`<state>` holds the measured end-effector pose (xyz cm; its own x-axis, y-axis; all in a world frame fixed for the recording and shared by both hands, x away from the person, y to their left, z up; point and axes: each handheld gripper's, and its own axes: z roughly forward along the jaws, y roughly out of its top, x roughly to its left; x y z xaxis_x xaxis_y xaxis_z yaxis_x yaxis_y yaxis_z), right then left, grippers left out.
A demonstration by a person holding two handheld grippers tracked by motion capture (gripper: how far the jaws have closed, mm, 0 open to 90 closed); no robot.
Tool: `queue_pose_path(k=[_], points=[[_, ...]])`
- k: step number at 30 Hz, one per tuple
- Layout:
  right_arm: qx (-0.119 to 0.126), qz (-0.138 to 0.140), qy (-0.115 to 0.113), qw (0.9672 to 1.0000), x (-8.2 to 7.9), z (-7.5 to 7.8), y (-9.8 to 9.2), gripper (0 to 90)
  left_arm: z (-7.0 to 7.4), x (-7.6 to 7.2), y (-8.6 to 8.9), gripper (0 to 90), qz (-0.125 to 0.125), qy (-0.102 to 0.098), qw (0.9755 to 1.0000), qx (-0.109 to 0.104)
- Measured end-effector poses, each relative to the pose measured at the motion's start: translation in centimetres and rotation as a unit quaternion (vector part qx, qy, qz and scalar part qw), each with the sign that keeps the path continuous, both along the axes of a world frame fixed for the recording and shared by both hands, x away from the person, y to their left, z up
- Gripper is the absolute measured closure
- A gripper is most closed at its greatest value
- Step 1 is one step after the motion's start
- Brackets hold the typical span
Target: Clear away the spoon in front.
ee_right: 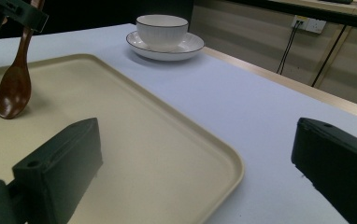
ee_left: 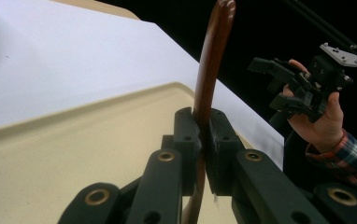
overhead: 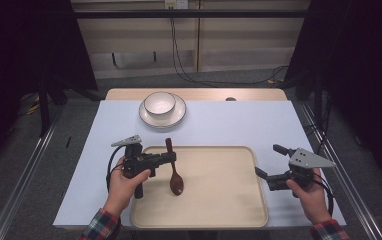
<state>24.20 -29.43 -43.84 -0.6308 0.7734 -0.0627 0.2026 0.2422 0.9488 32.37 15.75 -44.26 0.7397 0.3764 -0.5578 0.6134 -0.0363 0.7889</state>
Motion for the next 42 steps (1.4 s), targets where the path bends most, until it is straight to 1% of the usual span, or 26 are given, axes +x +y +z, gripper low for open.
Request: queue_pose_path(k=[2, 4, 6, 10, 12, 13, 15, 17, 18, 19, 21, 25, 29, 31, 35, 36, 39, 42], points=[[-0.003, 0.003, -0.002, 1.0, 0.0, 0.0, 0.0, 1.5, 0.0, -0.1, 0.0, 84.2, 0.0, 0.002, 1.0, 0.002], [-0.003, 0.003, -0.002, 1.0, 0.0, 0.0, 0.0, 1.5, 0.0, -0.2, 0.1, 84.2, -0.001, -0.001, 1.0, 0.003], [-0.002, 0.003, 0.0, 1.0, 0.0, 0.0, 0.0, 1.5, 0.0, -0.3, 0.2, 84.0, -0.001, 0.001, 1.0, 0.001], [-0.003, 0.002, 0.001, 1.0, 0.0, 0.0, 0.0, 1.5, -0.2, -0.5, 0.3, 83.4, -0.003, 0.005, 1.0, 0.005], [-0.005, 0.001, 0.003, 1.0, 0.0, 0.0, 0.1, 1.5, -0.4, -0.7, 0.2, 82.2, -0.002, 0.003, 0.9999, 0.015], [-0.001, 0.0, 0.003, 1.0, 0.0, 0.0, 0.1, 1.5, -0.5, -0.8, 0.2, 81.3, -0.007, 0.003, 0.9998, 0.02], [-0.001, 0.001, 0.004, 1.0, 0.0, 0.0, 0.1, 1.5, -0.6, -0.8, 0.1, 80.9, -0.005, 0.001, 0.9997, 0.024], [-0.002, 0.002, 0.003, 1.0, 0.0, 0.0, 0.2, 1.5, -0.6, -0.8, 0.1, 80.6, -0.004, 0.001, 0.9997, 0.023], [-0.005, 0.007, 0.002, 1.0, 0.0, -0.1, 0.2, 1.5, -0.6, -0.8, 0.1, 80.3, -0.004, -0.005, 0.9996, 0.026], [-0.005, 0.007, 0.002, 1.0, 0.0, -0.1, 0.2, 1.5, -0.6, -0.8, 0.1, 80.1, -0.004, -0.005, 0.9996, 0.026], [-0.005, 0.007, 0.004, 1.0, 0.0, -0.1, 0.2, 1.5, -0.7, -0.9, 0.1, 79.6, -0.003, -0.009, 0.9994, 0.033], [-0.004, 0.005, 0.004, 1.0, 0.0, -0.1, 0.2, 1.5, -0.9, -0.9, 0.0, 78.2, -0.003, -0.01, 0.9991, 0.041], [-0.005, 0.005, 0.005, 1.0, 0.0, 0.0, 0.2, 1.5, -1.2, -0.9, 0.0, 76.9, 0.001, -0.009, 0.999, 0.044], [-0.004, 0.007, 0.004, 1.0, 0.0, -0.1, 0.2, 1.5, -1.2, -0.9, 0.0, 76.3, -0.001, -0.015, 0.9987, 0.049], [-0.007, 0.009, 0.004, 0.9999, 0.0, 0.0, 0.2, 1.5, -1.2, -0.9, -0.1, 74.0, 0.003, -0.016, 0.9985, 0.052], [-0.007, 0.008, 0.001, 0.9999, 0.0, 0.0, 0.2, 1.5, -1.3, -0.9, -0.1, 73.8, 0.004, -0.016, 0.9984, 0.055], [-0.006, 0.009, 0.001, 0.9999, 0.0, 0.0, 0.2, 1.5, -1.5, -0.9, -0.1, 73.4, 0.005, -0.016, 0.998, 0.061], [-0.004, 0.009, 0.001, 1.0, -0.1, 0.1, 0.2, 1.5, -1.6, -0.9, -0.1, 72.7, 0.006, -0.021, 0.9976, 0.066]])
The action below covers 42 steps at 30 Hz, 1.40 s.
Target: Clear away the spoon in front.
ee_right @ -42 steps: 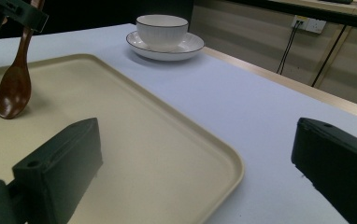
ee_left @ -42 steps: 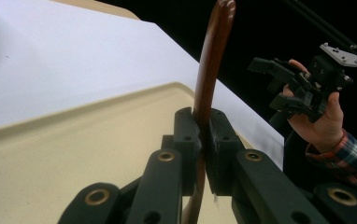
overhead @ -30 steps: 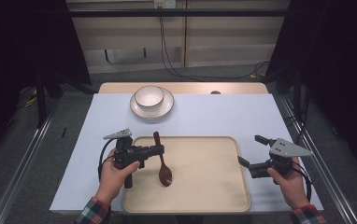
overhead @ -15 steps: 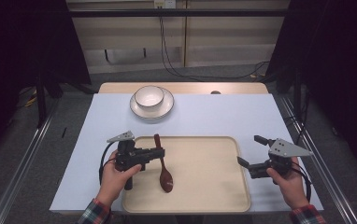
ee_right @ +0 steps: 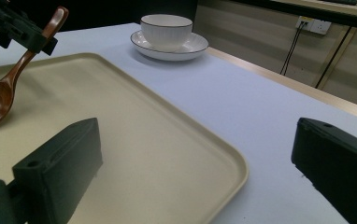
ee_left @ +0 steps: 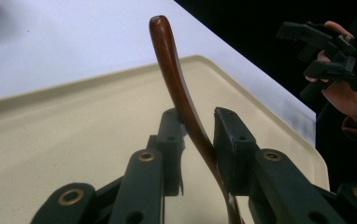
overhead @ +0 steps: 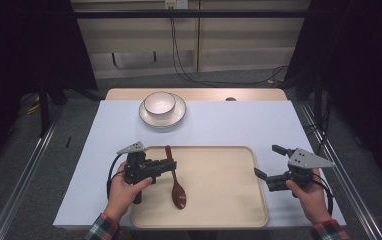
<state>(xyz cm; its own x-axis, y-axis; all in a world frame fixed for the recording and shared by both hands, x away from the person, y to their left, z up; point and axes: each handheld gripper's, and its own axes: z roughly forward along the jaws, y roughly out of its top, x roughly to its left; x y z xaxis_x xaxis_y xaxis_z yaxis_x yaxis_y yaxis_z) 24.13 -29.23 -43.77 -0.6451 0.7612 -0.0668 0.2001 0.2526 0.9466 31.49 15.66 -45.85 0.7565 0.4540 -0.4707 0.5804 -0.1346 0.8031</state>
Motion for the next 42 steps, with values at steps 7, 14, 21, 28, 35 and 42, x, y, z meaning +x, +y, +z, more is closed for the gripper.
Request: queue_pose_path(k=[7, 14, 21, 28, 35, 42], points=[[0.0, 0.0, -0.002, 1.0, 0.03, 0.02, -0.01, 1.5, -0.01, -0.1, -0.02, 71.1, 0.006, -0.004, 1.0, 0.003], [-0.001, 0.003, 0.001, 1.0, 0.01, 0.06, 0.02, 1.5, -0.12, -0.19, -0.22, 69.1, 0.003, -0.003, 1.0, 0.006], [0.0, 0.003, -0.001, 1.0, 0.1, 0.0, 0.14, 1.5, -0.27, -0.18, -0.35, 66.3, 0.001, -0.006, 0.9999, 0.015], [-0.004, 0.0, -0.001, 1.0, -0.01, 0.04, 0.14, 1.5, -0.5, -0.17, -0.75, 63.0, 0.003, -0.01, 0.9996, 0.026], [-0.004, 0.004, -0.002, 1.0, 0.04, 0.05, 0.26, 1.7, -0.35, -0.25, -0.74, 59.7, 0.007, -0.025, 0.9991, 0.032], [-0.005, 0.005, 0.0, 1.0, 0.07, 0.02, 0.27, 1.7, -0.43, -0.2, -0.72, 57.0, 0.013, -0.036, 0.9984, 0.04]])
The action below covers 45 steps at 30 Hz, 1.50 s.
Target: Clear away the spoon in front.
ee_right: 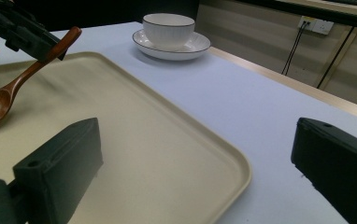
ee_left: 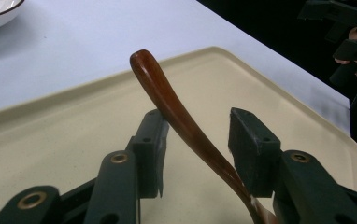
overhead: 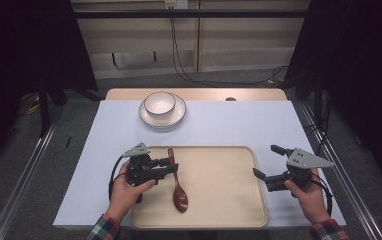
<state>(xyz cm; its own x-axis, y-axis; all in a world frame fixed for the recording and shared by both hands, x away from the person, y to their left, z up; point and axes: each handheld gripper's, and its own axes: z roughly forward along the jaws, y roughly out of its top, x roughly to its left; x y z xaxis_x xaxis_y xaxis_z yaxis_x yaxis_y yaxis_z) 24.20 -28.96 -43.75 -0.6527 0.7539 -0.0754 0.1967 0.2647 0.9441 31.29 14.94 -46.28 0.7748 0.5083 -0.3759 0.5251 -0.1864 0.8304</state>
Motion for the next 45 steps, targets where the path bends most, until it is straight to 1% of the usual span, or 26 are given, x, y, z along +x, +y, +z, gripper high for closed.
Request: queue_pose_path(k=[5, 10, 12, 18, 22, 23, 25, 28, 31, 36, 38, 42, 43, 45], points=[[0.001, 0.002, 0.001, 1.0, 0.0, 0.0, 0.1, 1.7, -0.1, 0.0, -0.1, 54.5, 0.002, -0.002, 1.0, 0.003], [0.001, 0.003, 0.002, 1.0, 0.0, 0.0, 0.1, 1.7, -0.1, 0.0, -0.2, 54.0, 0.003, 0.0, 1.0, -0.001], [0.001, 0.003, 0.002, 1.0, 0.0, 0.0, 0.1, 1.7, -0.1, 0.0, -0.1, 53.9, 0.005, -0.002, 1.0, 0.002], [-0.001, -0.002, 0.001, 1.0, 0.0, -0.1, 0.1, 1.7, 0.1, 0.1, 0.1, 51.5, 0.011, -0.001, 0.9999, -0.006], [-0.002, 0.0, 0.001, 1.0, 0.0, -0.1, 0.1, 1.7, 0.2, 0.2, 0.3, 48.2, 0.014, -0.001, 0.9998, -0.015], [-0.001, 0.0, 0.001, 1.0, 0.0, 0.0, 0.1, 1.7, 0.3, 0.2, 0.3, 47.8, 0.02, -0.002, 0.9997, -0.014], [0.0, 0.001, 0.001, 1.0, 0.0, 0.0, 0.0, 1.7, 0.4, 0.3, 0.5, 45.3, 0.018, -0.001, 0.9996, -0.02], [-0.001, 0.001, 0.002, 1.0, 0.0, 0.0, 0.1, 1.7, 0.5, 0.3, 0.5, 43.1, 0.021, -0.006, 0.9995, -0.024], [-0.001, 0.002, 0.001, 1.0, 0.0, 0.0, 0.1, 1.7, 0.6, 0.3, 0.6, 40.8, 0.02, -0.006, 0.9994, -0.029], [-0.001, 0.001, 0.002, 1.0, 0.0, 0.0, 0.0, 1.7, 0.8, 0.4, 0.8, 36.2, 0.02, -0.008, 0.9993, -0.03], [-0.003, 0.0, 0.001, 1.0, 0.0, 0.0, 0.0, 1.7, 0.9, 0.4, 0.9, 34.6, 0.025, -0.01, 0.9992, -0.031], [-0.003, -0.001, 0.002, 1.0, 0.0, 0.0, 0.0, 1.7, 1.1, 0.5, 1.1, 30.8, 0.028, -0.008, 0.9987, -0.042], [-0.002, 0.0, 0.002, 1.0, 0.0, 0.0, 0.0, 1.7, 1.1, 0.6, 1.2, 30.3, 0.025, -0.008, 0.9987, -0.044], [-0.002, 0.001, 0.001, 1.0, 0.0, 0.0, 0.0, 1.7, 1.2, 0.6, 1.3, 28.7, 0.029, -0.012, 0.9987, -0.04]])
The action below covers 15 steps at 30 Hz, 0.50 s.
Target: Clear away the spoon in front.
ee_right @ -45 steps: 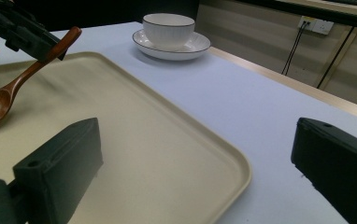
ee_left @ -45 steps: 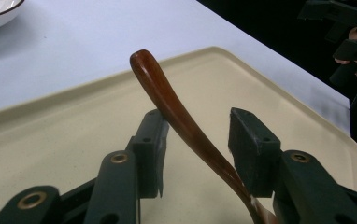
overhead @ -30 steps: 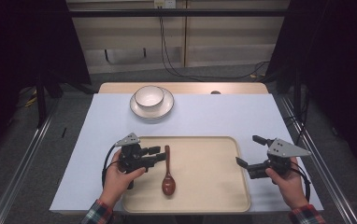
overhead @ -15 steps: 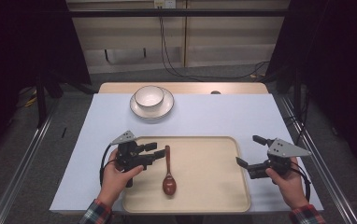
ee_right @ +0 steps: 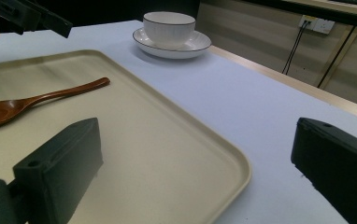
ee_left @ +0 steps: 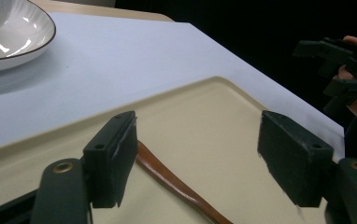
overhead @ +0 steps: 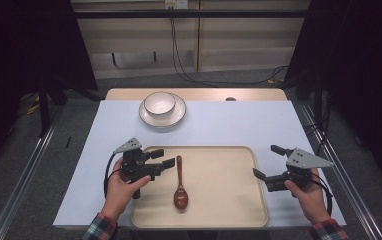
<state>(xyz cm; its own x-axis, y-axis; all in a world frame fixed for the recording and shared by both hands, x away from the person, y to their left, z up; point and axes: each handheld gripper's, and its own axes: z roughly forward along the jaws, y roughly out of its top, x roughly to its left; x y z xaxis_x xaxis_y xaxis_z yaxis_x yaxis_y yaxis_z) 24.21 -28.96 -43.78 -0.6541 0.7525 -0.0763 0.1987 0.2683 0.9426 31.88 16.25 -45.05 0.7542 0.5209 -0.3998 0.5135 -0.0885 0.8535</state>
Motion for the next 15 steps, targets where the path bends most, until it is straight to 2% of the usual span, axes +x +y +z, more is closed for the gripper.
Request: queue_pose_path(k=[6, 15], points=[[0.0, -0.003, 0.0, 1.0, -0.01, 0.02, -0.05, 1.7, 0.25, 0.1, 0.28, 23.0, -0.002, -0.003, 1.0, -0.008], [0.001, -0.002, -0.001, 1.0, 0.06, 0.0, -0.15, 1.7, 0.38, 0.3, 0.73, 14.6, 0.005, -0.007, 1.0, -0.003]])
